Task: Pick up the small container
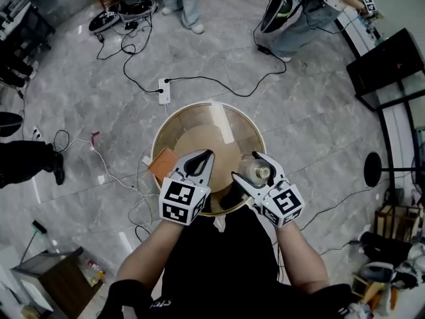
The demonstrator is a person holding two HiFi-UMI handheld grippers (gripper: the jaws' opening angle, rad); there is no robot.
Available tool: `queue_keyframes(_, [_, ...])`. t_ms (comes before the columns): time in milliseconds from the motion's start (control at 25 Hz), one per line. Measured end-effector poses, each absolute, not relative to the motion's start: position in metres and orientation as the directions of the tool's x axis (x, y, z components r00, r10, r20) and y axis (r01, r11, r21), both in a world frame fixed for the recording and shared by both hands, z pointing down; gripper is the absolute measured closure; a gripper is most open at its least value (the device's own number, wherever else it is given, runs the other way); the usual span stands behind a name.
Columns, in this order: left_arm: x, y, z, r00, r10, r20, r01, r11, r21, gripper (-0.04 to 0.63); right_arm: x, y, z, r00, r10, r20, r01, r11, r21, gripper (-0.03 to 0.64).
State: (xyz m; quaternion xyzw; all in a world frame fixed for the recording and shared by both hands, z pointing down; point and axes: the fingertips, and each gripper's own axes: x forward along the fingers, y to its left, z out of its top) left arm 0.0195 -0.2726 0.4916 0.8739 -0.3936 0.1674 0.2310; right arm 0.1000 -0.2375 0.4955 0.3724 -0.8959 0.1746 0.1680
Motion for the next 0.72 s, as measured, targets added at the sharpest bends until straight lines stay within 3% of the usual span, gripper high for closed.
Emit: queue_keyframes(720, [0.074,-0.235,0.354,0.576,-0.732,0.364,-0.814,-0.556,0.169,0.571,0.160,-0.193,0.341,-0.729,-0.626,0.277,-0.675,0.725,-0.138,0.272])
